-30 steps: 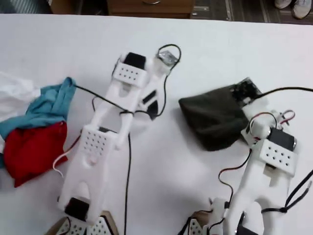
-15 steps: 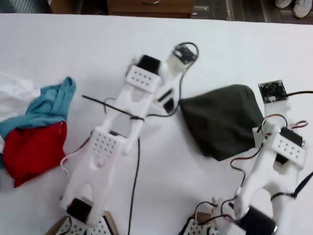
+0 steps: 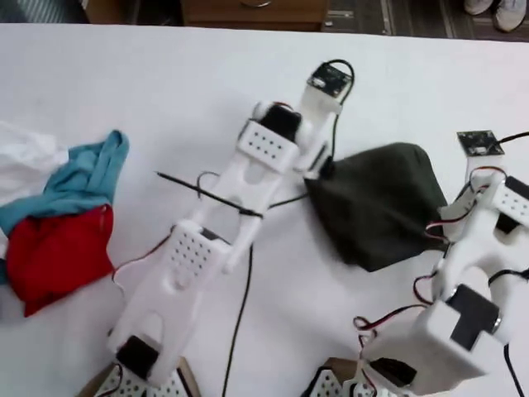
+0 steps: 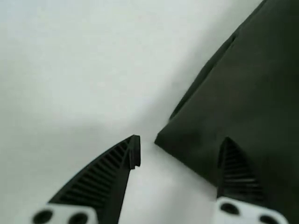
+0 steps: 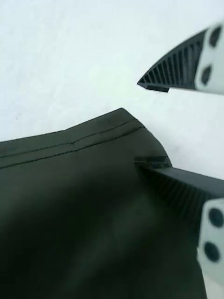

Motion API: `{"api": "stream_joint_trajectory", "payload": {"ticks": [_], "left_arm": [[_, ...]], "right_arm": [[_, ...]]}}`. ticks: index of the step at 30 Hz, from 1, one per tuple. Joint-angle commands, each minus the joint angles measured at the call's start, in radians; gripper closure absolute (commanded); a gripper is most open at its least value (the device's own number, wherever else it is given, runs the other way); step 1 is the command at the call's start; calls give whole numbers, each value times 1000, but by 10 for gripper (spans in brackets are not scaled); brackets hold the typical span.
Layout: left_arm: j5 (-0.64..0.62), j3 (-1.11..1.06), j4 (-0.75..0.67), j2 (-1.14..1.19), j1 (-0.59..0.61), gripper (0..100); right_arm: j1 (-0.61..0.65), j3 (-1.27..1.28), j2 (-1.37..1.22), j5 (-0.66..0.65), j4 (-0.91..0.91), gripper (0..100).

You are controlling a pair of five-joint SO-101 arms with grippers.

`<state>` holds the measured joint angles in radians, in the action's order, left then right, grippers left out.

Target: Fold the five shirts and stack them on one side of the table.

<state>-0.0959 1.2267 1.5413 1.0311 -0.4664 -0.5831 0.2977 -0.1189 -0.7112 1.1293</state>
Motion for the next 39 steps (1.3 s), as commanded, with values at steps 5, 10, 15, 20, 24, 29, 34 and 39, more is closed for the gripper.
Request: {"api": "stream_joint_trajectory", "payload": {"ticks": [5, 10, 15, 20, 24, 29, 34, 39], "left_arm": [[-46, 25, -75, 38, -32, 711], [-44, 19, -66, 87, -6, 712], [-40, 25, -66, 124, 0, 711], [-38, 22, -60, 133, 0, 714], [-14, 27, -61, 126, 0, 714], [-5, 27, -64, 124, -3, 714], [-5, 27, -68, 126, -9, 714], [-3, 27, -68, 126, -8, 714]], "right_arm": [[8, -72, -44, 3, 53, 766], [18, -72, -47, 3, 54, 766], [48, -71, -48, 3, 53, 766], [64, -66, -48, -23, 71, 769], [45, -68, -48, -31, 70, 769], [42, -68, -50, -31, 68, 766], [90, -64, -120, -29, 102, 766], [131, -69, -225, -26, 105, 768]]}}
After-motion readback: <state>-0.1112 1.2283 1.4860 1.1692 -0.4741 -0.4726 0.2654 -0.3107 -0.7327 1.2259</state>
